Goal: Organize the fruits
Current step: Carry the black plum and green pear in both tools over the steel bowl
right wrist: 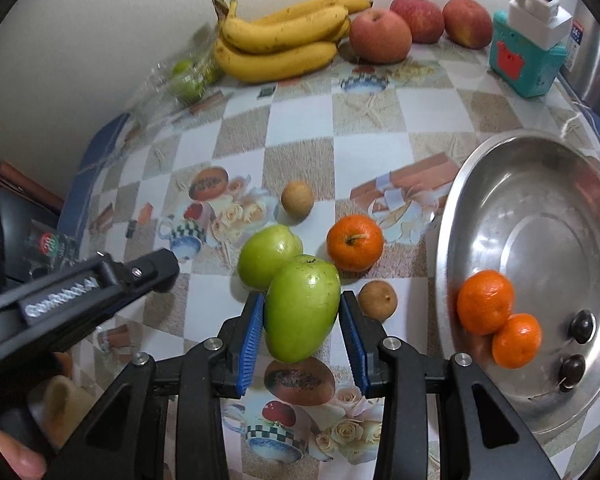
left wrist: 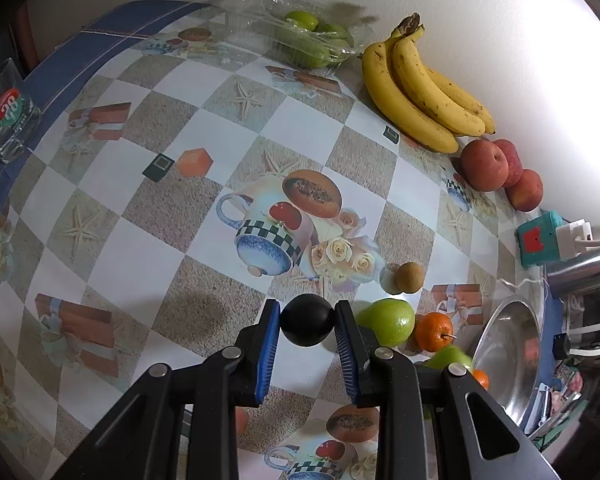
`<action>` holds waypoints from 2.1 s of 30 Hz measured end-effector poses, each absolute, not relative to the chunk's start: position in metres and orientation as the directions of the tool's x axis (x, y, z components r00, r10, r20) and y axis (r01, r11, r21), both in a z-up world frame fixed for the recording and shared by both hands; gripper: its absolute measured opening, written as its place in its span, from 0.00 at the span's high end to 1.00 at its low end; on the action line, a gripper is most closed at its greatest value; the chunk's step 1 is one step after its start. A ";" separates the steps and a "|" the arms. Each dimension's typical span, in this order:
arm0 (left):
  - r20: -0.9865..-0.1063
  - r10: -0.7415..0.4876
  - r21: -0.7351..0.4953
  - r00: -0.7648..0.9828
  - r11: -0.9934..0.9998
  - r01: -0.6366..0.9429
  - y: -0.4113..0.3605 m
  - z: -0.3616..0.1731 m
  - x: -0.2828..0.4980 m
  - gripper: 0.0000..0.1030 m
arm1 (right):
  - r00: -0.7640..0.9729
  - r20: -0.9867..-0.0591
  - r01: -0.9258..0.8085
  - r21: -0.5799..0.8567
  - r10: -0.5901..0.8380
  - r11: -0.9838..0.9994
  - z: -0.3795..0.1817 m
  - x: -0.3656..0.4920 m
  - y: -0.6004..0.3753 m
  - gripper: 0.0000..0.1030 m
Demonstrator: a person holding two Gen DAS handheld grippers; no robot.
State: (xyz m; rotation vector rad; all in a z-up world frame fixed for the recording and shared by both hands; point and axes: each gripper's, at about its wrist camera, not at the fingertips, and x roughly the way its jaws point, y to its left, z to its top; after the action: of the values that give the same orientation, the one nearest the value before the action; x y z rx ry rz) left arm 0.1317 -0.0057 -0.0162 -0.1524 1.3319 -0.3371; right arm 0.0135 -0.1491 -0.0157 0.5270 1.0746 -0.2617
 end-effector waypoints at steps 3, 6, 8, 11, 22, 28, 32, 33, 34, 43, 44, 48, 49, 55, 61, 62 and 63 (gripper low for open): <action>-0.925 -0.322 -0.295 0.203 0.943 0.153 -0.006 -0.015 0.132 0.71 | 0.486 -0.873 0.450 0.293 0.044 0.844 -0.007 0.011 -0.152 0.61; -0.926 -0.317 -0.289 0.207 0.945 0.154 -0.007 -0.014 0.131 0.71 | 0.495 -0.868 0.456 0.293 0.034 0.841 -0.002 0.009 -0.156 0.61; -0.928 -0.310 -0.280 0.208 0.947 0.159 -0.010 -0.014 0.131 0.71 | 0.493 -0.869 0.464 0.288 0.025 0.838 -0.001 0.007 -0.160 0.61; -0.934 -0.294 -0.264 0.204 0.951 0.164 -0.013 -0.016 0.129 0.71 | 0.494 -0.869 0.474 0.293 0.024 0.830 -0.002 0.005 -0.166 0.61; -0.942 -0.281 -0.241 0.184 0.947 0.212 -0.051 -0.020 0.124 0.71 | 0.503 -0.864 0.551 0.292 -0.032 0.782 0.005 -0.013 -0.206 0.61; -0.930 -0.316 -0.251 0.186 0.919 0.302 -0.093 -0.007 0.109 0.71 | 0.489 -0.868 0.620 0.277 -0.086 0.734 0.005 -0.032 -0.234 0.61; -0.924 -0.345 -0.262 0.165 0.886 0.383 -0.126 -0.003 0.093 0.71 | 0.485 -0.866 0.660 0.274 -0.119 0.700 0.006 -0.047 -0.252 0.61; -0.924 -0.346 -0.256 0.166 0.879 0.403 -0.133 -0.002 0.088 0.71 | 0.484 -0.866 0.670 0.274 -0.127 0.690 0.007 -0.050 -0.257 0.61; -0.923 -0.347 -0.247 0.168 0.867 0.433 -0.143 -0.001 0.080 0.71 | 0.482 -0.865 0.682 0.273 -0.137 0.678 0.007 -0.055 -0.263 0.61; -0.914 -0.379 -0.231 0.144 0.779 0.582 -0.199 -0.005 0.044 0.71 | 0.452 -0.867 0.781 0.269 -0.213 0.563 0.005 -0.100 -0.309 0.61; -0.912 -0.383 -0.228 0.146 0.770 0.596 -0.203 -0.004 0.041 0.71 | 0.444 -0.868 0.793 0.264 -0.224 0.548 0.005 -0.105 -0.314 0.61; -0.902 -0.399 -0.206 0.164 0.732 0.650 -0.218 -0.001 0.029 0.71 | 0.423 -0.871 0.824 0.255 -0.250 0.506 0.001 -0.119 -0.328 0.61; -0.897 -0.407 -0.199 0.174 0.722 0.663 -0.222 -0.001 0.028 0.71 | 0.417 -0.873 0.829 0.250 -0.255 0.500 -0.001 -0.121 -0.330 0.61; -0.889 -0.418 -0.184 0.184 0.697 0.693 -0.230 -0.010 0.023 0.71 | 0.425 -0.872 0.827 0.267 -0.241 0.495 -0.015 -0.118 -0.336 0.61; -0.892 -0.417 -0.177 0.176 0.680 0.712 -0.235 -0.020 0.019 0.71 | 0.409 -0.885 0.833 0.262 -0.223 0.487 -0.032 -0.113 -0.335 0.61; -0.894 -0.413 -0.176 0.173 0.679 0.712 -0.235 -0.022 0.019 0.71 | 0.404 -0.887 0.835 0.260 -0.222 0.484 -0.034 -0.113 -0.335 0.61; -0.896 -0.410 -0.174 0.172 0.680 0.713 -0.236 -0.024 0.019 0.71 | 0.402 -0.888 0.836 0.258 -0.221 0.484 -0.035 -0.113 -0.335 0.61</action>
State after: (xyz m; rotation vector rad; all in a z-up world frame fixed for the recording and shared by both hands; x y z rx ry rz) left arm 0.0185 -0.2356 -0.0241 0.3156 1.1451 -0.8152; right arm -0.1126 -0.3346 -0.0355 0.8011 0.9145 -0.7669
